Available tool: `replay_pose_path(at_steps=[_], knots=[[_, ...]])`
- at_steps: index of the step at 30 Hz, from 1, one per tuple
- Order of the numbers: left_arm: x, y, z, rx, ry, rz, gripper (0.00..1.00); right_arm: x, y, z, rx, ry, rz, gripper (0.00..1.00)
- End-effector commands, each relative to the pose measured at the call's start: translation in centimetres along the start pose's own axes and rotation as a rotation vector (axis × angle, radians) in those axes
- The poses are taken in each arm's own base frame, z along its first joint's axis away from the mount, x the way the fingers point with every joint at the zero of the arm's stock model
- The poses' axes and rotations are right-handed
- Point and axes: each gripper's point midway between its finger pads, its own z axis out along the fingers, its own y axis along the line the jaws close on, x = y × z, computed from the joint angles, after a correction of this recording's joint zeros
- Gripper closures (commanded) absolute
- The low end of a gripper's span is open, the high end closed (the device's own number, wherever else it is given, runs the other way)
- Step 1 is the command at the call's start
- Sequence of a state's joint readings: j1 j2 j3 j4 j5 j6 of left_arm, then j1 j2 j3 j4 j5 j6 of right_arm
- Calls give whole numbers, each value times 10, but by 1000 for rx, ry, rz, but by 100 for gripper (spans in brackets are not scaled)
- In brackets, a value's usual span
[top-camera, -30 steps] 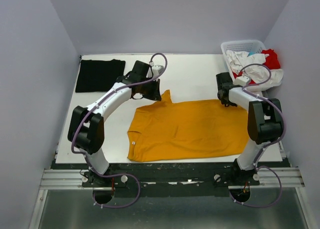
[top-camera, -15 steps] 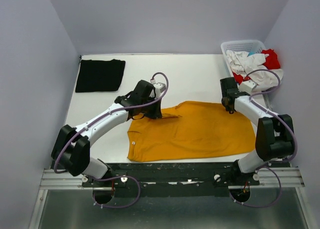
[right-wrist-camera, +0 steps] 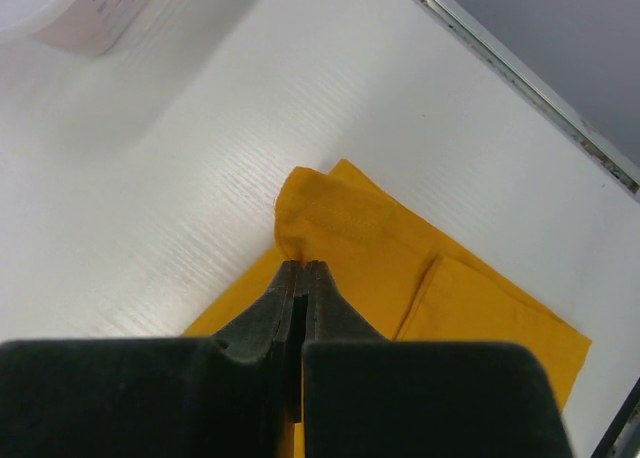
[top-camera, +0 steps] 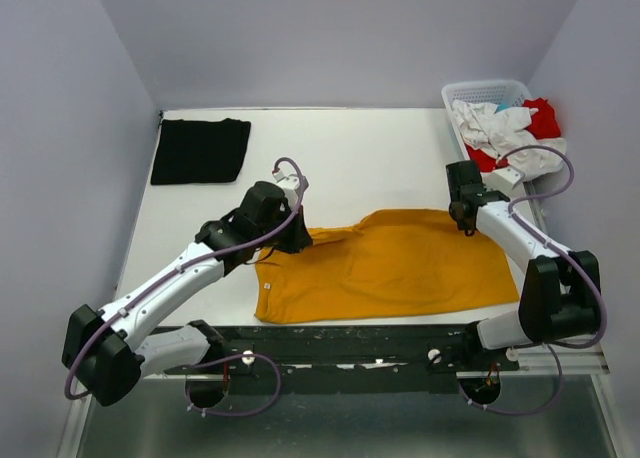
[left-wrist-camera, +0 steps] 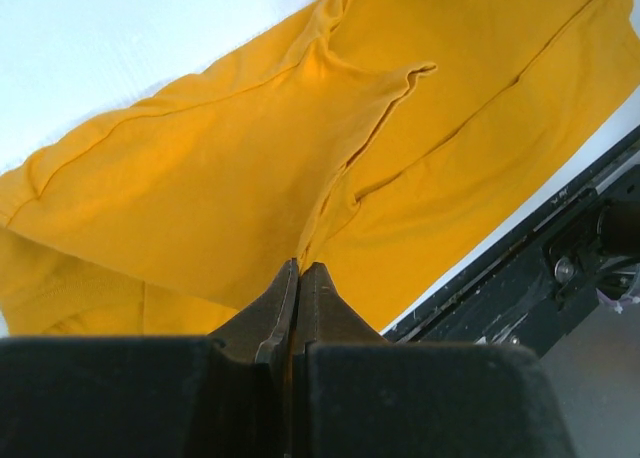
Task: Fold and stack the t-shirts
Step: Fold the other side of the tshirt into a rectangle
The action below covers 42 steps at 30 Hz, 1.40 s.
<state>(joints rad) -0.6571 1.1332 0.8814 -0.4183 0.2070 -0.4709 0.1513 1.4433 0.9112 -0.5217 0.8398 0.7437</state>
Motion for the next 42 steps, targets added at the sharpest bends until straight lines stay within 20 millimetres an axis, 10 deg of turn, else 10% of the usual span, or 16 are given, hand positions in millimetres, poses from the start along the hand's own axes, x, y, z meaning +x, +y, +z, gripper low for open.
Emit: replay_pose_path(at_steps=[1, 15, 20, 22, 25, 27, 29, 35, 38, 42], knots=[[19, 7, -13, -69, 3, -16, 100, 3, -20, -5, 54, -9, 15, 100], [75, 21, -17, -111, 61, -78, 100, 29, -47, -9, 92, 30, 5, 99], [105, 41, -19, -202, 123, -164, 97, 42, -69, -8, 199, 33, 50, 85], [115, 44, -22, -207, 135, -190, 68, 45, -75, -9, 234, 38, 60, 68], [120, 35, -24, -155, 149, -204, 56, 44, -82, -11, 282, 30, 85, 59], [119, 33, -28, -148, 142, -210, 41, 39, -91, -16, 322, 15, 105, 34], [113, 29, -34, -141, 126, -209, 3, 33, -93, -20, 319, 2, 126, 18], [71, -7, -29, 10, 24, -200, 1, 30, -17, -34, -164, 112, 34, 6], [61, -26, -5, 101, 34, -237, 1, 39, 50, -77, -675, 161, -15, 0], [71, -25, 38, 95, 112, -314, 1, 58, 88, -138, -1114, 248, -24, 0]])
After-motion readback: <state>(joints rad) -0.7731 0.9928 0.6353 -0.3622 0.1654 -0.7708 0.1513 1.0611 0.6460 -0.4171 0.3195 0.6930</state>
